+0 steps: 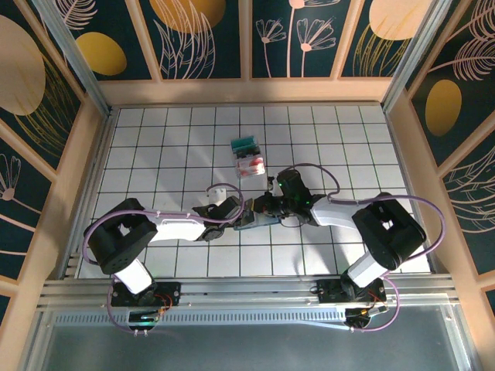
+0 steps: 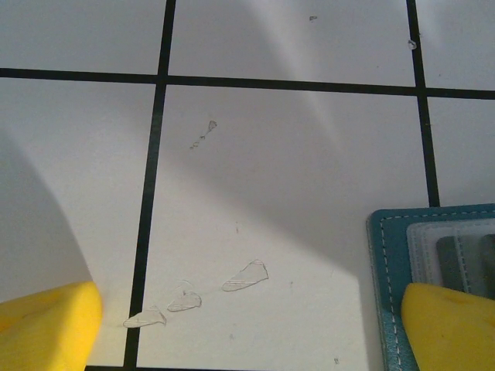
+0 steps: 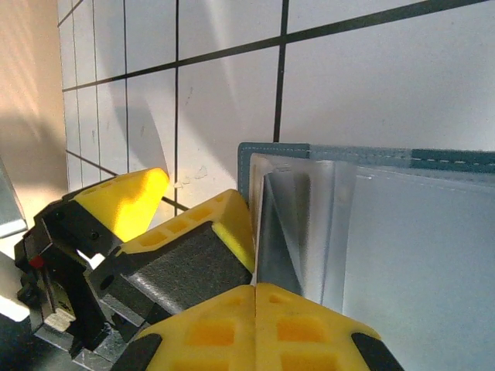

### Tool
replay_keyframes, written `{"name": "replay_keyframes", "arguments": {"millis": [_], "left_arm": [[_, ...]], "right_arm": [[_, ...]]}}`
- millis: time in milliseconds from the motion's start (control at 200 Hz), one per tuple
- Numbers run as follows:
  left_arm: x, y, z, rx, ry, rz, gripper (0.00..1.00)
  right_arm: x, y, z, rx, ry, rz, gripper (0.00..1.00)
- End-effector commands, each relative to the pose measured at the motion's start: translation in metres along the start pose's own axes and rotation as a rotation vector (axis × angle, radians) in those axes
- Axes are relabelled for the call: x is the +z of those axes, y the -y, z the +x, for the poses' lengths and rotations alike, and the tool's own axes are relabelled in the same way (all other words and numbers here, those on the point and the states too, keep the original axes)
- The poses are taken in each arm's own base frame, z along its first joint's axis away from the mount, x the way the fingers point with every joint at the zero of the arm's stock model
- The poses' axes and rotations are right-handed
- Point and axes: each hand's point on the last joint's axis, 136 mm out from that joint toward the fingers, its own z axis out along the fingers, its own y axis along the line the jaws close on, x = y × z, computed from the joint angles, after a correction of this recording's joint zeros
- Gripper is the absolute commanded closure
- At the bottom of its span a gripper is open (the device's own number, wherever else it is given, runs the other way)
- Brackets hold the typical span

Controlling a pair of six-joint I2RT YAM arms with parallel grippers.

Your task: Take the credit cards out of the card holder

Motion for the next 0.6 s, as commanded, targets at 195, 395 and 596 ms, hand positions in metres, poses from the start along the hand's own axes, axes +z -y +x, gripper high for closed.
{"name": "replay_keyframes", "arguments": {"millis": [195,395,596], "left_arm": [[0.0,-0.017,0.021,0.04,-0.071,-0.055,0.01],[-0.002,-0.016,0.016,0.04,-0.056,-0.056,0.01],[-0.016,0.001,-0.013,0.033,0.009,-0.008,0.01]], "right_arm": [[-0.016,0.002,-0.009,0.013,0.05,-0.027,0.97],[-0.02,0.007,-0.01,0.02,0.056,-0.005,0.97],[-0.021,0.009,-0.01,0.021,0.06,-0.001,0.97]]}}
